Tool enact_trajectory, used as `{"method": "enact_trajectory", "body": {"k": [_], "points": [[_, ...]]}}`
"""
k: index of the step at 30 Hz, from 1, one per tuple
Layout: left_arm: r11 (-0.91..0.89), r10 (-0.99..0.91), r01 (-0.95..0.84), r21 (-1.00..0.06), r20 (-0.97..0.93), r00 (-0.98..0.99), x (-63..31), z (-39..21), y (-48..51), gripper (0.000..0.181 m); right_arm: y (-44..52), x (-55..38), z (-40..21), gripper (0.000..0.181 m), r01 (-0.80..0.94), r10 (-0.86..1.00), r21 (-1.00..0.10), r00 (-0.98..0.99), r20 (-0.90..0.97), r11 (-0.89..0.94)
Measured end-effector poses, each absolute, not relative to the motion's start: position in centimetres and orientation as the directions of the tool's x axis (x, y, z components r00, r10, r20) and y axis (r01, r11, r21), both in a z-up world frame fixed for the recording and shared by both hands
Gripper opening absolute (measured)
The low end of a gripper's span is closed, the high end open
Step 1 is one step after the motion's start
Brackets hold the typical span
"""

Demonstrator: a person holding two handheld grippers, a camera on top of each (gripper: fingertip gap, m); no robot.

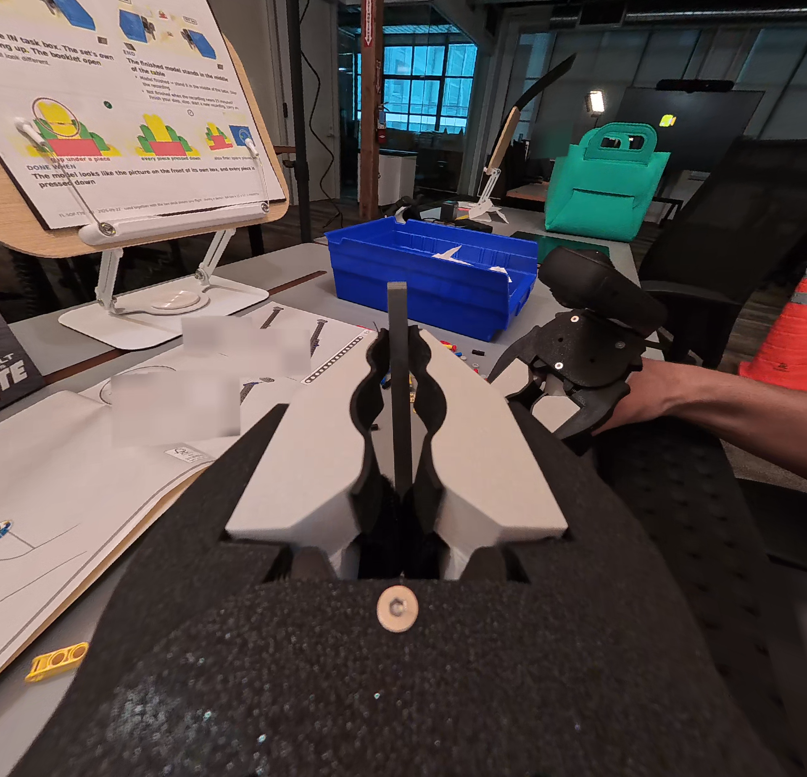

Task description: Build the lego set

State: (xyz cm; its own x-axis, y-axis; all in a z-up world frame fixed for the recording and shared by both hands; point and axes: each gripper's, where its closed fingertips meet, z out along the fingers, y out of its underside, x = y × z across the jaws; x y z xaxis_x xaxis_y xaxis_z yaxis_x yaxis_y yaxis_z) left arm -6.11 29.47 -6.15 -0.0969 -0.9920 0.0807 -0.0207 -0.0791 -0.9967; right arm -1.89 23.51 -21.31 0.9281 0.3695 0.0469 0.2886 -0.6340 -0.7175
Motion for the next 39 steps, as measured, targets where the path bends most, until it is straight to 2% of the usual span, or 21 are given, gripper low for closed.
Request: {"method": "enact_trajectory", "body": {"k": [5,9,18,23,27,32,36,39], "points": [[-0.077,-0.992,-0.020,-0.997,0.079,-0.096,-6.2,-6.2,29.4,0.007,23.5,-1.9,-21.3,0.015,0.298,0.372,-0.717,0.926,0.058,-0.630],[-0.073,-0.993,-0.023,-0.997,0.075,-0.095,-6.2,-6.3,29.4,0.007,23.5,-1.8,-21.3,0.004,0.311,0.372,-0.717,0.925,0.078,-0.624],[-0.062,-0.995,-0.023,-0.998,0.063,-0.083,-6.2,-6.3,29.6,0.006,23.2,-1.8,-20.6,0.003,0.341,0.383,-0.709,0.918,0.108,-0.617],[-0.056,-0.995,-0.011,-0.998,0.057,-0.077,-6.3,-6.1,29.7,0.006,21.5,-1.0,-18.8,0.003,0.449,0.470,-0.616,0.871,0.141,-0.647],[-0.055,-0.996,-0.008,-0.998,0.056,-0.075,-6.3,-6.0,29.7,0.006,18.8,1.7,-18.0,0.003,0.555,0.556,-0.411,0.821,0.129,-0.723],[-0.053,-0.996,-0.009,-0.999,0.053,-0.073,-6.3,-6.1,29.8,0.006,14.4,5.7,-18.2,0.003,0.616,0.616,0.004,0.788,-0.008,-0.788],[-0.016,-0.998,-0.021,-1.000,0.017,-0.060,-6.2,-6.4,29.8,0.006,10.7,9.0,-18.3,0.003,0.592,0.600,0.355,0.794,-0.100,-0.724],[-0.021,-0.997,-0.013,-1.000,0.022,-0.069,-6.2,-6.2,29.5,0.006,9.5,10.7,-18.1,0.003,0.563,0.616,0.521,0.783,-0.087,-0.642]]}}
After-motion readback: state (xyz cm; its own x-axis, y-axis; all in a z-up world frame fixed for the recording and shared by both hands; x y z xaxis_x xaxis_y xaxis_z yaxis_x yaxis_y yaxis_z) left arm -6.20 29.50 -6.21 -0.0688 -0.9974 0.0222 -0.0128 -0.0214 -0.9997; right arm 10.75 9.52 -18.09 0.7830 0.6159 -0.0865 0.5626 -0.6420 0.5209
